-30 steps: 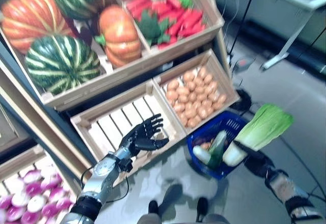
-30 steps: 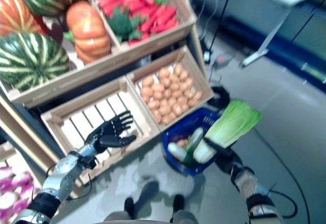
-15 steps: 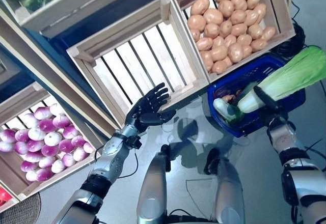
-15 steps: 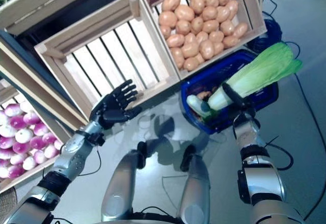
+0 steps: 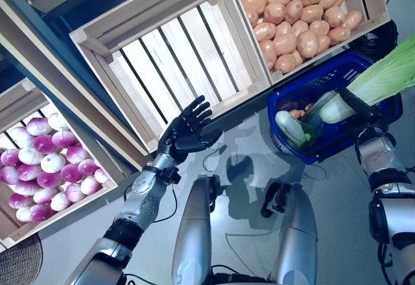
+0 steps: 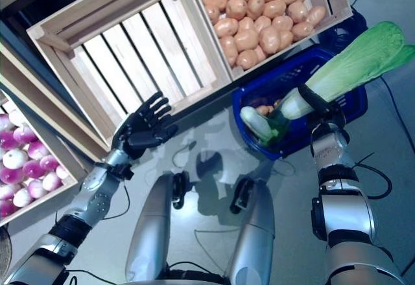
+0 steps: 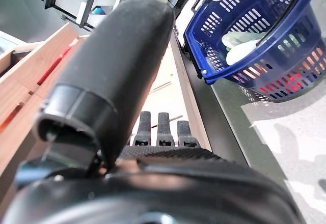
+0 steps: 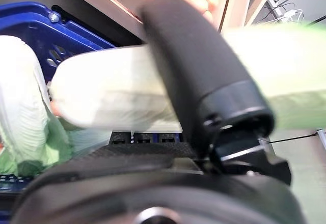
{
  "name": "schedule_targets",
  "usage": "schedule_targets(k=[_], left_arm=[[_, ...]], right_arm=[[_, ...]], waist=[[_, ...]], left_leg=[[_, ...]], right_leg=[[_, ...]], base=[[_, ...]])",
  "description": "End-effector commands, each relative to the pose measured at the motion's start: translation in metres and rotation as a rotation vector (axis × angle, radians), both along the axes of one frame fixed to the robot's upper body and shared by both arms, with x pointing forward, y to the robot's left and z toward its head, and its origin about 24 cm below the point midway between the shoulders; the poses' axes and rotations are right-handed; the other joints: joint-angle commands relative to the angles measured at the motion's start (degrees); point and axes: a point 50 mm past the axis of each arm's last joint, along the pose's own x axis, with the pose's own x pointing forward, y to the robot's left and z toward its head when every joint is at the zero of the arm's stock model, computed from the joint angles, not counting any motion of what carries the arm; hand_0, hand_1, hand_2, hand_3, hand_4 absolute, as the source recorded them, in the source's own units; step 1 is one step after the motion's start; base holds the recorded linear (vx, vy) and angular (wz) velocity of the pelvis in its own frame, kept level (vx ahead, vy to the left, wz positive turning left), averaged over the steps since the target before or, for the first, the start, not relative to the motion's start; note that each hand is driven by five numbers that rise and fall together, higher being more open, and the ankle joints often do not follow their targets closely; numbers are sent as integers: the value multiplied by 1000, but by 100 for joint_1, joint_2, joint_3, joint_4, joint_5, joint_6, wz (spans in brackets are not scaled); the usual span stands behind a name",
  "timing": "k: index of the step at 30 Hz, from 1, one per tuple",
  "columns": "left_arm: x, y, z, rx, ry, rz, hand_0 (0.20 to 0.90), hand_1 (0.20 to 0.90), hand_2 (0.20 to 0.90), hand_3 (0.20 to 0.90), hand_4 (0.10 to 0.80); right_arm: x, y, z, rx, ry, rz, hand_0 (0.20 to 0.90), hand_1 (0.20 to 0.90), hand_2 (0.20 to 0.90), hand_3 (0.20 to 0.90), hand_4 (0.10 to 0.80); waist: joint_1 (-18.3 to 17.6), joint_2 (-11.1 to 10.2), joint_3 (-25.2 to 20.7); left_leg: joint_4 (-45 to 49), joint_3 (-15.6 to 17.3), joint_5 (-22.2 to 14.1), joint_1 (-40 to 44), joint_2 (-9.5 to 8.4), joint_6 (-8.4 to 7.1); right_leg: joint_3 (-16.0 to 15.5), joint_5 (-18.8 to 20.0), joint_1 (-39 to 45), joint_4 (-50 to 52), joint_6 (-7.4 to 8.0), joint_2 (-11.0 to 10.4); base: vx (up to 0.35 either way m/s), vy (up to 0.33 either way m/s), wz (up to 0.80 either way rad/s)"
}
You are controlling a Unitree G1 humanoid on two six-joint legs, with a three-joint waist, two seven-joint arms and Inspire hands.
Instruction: Put vegetables into the basket
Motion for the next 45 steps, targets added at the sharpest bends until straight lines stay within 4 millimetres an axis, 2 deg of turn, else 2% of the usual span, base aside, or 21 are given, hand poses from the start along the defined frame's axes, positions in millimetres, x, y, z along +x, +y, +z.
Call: schedule_targets(k=[1,10,17,19,20,24,25,26,28,30,33,35,36,37,38,39,40,43,45], left_arm=[[2,-8,57,-78,-291,-41,900,900,900,900,800],[1,-3,58,-71,-301,-50,900,900,900,900,800],[1,-1,59,-79,-295,-48,900,900,900,900,800],[0,0,56,-76,-282,-51,900,900,900,900,800],[-1,0,52,-69,-271,-52,900,900,900,900,800],[-4,0,40,-56,-229,-48,900,900,900,900,800],[-5,0,40,-54,-227,-49,900,900,900,900,800],[-7,-1,30,-24,-193,-42,900,900,900,900,800],[-9,-6,20,26,-152,-29,900,900,900,900,800],[-11,-7,13,58,-127,-16,900,900,900,900,800],[-21,-8,-15,138,-36,12,900,900,900,900,800],[-30,-8,-32,163,34,5,900,900,900,900,800],[-36,-5,-44,157,77,14,900,900,900,900,800],[-42,-1,-53,170,100,33,900,900,900,900,800],[-43,-1,-54,170,101,34,900,900,900,900,800],[-52,7,-70,172,161,86,900,900,900,900,800],[-57,11,-79,180,193,122,900,900,900,900,800],[-70,17,-106,216,299,183,900,900,900,900,800],[-81,19,-126,233,389,220,900,900,900,900,800]], right_arm=[[-2,-28,62,-86,-183,-88,900,900,900,900,800],[0,-19,58,-102,-194,-52,900,900,900,900,800],[-1,-16,41,-98,-135,-36,900,900,900,900,800],[-3,-15,30,-84,-109,-26,900,900,900,900,800],[-3,-10,22,-68,-93,-15,900,900,900,900,800],[-9,5,-8,6,-106,5,900,900,900,900,800],[-9,6,-10,9,-105,5,900,900,900,900,800],[-12,19,-26,19,-89,19,900,900,900,900,800],[-14,40,-44,6,-49,69,900,900,900,900,800],[-17,53,-54,21,-47,111,900,900,900,900,800],[-45,81,-95,-45,28,152,900,900,900,900,800],[-61,94,-110,-74,46,198,900,900,900,900,800],[-76,102,-123,-73,59,228,900,900,900,900,800],[-87,107,-133,-78,75,248,900,900,900,900,800],[-88,107,-134,-78,77,248,900,900,900,900,800],[-105,120,-151,-66,122,263,900,900,900,900,800],[-113,124,-160,-44,150,259,900,900,900,900,800],[-132,136,-179,8,203,239,900,900,900,900,800],[-143,145,-189,-58,251,255,900,900,900,900,800]], waist=[[83,17,-198],[98,-80,-277],[121,-188,-419],[114,-227,-521],[112,-263,-612],[91,-367,-950],[93,-372,-953],[65,-417,-1222],[34,-467,-1491],[-5,-479,-1661],[-105,-489,-2070],[-174,-484,-2198],[-225,-476,-2277],[-267,-468,-2336],[-266,-468,-2342],[-336,-454,-2430],[-367,-454,-2463],[-421,-438,-2531],[-473,-429,-2545]], left_leg=[[191,-63,-456,327,-11,285],[-355,-19,-214,757,90,209],[-892,34,-19,1243,180,157],[-1273,100,137,1519,231,106],[-1698,216,418,1743,265,83],[-2830,418,864,2583,279,-34],[-2901,425,896,2644,277,-38],[-3485,511,1103,3078,276,-90],[-4143,592,1358,3553,222,-144],[-4577,661,1538,3834,162,-139],[-5670,752,1919,4410,64,-154],[-6157,787,2090,4659,41,-159],[-6394,848,2156,4794,38,-161],[-6549,911,2198,4896,44,-168],[-6567,916,2206,4912,44,-168],[-6702,972,2207,5000,38,-174],[-6702,989,2172,5019,26,-169],[-6702,999,2096,5061,-36,-137],[-6702,1014,2060,5109,-64,-103]], right_leg=[[-94,-169,548,194,-219,-79],[-118,48,982,-298,-170,8],[-173,201,1499,-793,-163,128],[-212,309,1779,-1122,-160,192],[-306,525,2020,-1516,-206,238],[-398,859,2847,-2611,-115,385],[-404,888,2907,-2685,-110,394],[-410,1044,3341,-3348,-52,518],[-405,1288,3843,-4151,34,669],[-389,1488,4106,-4621,74,752],[-299,1943,4627,-5678,276,845],[-225,2171,4807,-6097,358,868],[-198,2271,4899,-6315,397,884],[-192,2343,4968,-6469,421,890],[-190,2351,4980,-6485,422,893],[-187,2460,5070,-6711,447,917],[-178,2487,5104,-6784,454,922],[-146,2497,5135,-6828,472,919],[-88,2492,5163,-6828,481,919]], base=[[0,0,0],[2,3,-1],[46,16,-8],[47,14,-4],[0,0,0],[122,28,-6],[237,31,-16],[244,29,-15],[277,47,-19],[154,75,-21],[167,79,-10],[89,87,-5],[67,90,-13],[52,64,-15],[58,74,-14],[49,64,-14],[49,74,-16],[25,54,-19],[27,39,-8]])
